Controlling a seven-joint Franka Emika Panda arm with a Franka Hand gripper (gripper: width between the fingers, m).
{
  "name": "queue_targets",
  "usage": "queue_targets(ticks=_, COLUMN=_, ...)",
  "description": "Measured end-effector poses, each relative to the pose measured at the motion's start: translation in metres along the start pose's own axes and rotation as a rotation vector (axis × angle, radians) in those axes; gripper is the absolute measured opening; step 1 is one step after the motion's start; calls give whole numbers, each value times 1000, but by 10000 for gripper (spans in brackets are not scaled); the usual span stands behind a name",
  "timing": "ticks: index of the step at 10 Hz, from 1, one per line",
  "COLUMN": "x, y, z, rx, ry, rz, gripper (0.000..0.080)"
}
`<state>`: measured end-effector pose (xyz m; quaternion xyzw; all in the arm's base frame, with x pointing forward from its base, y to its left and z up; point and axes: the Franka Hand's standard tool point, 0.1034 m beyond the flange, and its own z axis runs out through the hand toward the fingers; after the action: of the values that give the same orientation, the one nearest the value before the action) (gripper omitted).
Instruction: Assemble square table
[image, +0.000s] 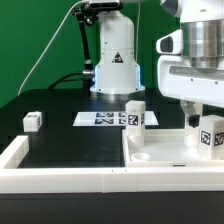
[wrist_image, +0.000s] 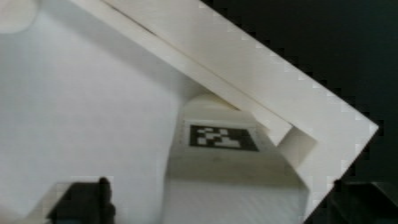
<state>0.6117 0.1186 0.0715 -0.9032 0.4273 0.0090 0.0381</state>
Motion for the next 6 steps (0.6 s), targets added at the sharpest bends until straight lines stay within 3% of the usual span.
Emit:
queue_targets(ticks=1, x=-1, y=0, z=0, rx=-2, ry=1, rz=-146, gripper=640)
queue_targets(ticks=6, x=-5, y=-2, z=1, rx=-10, ry=0, rz=-693, gripper=649)
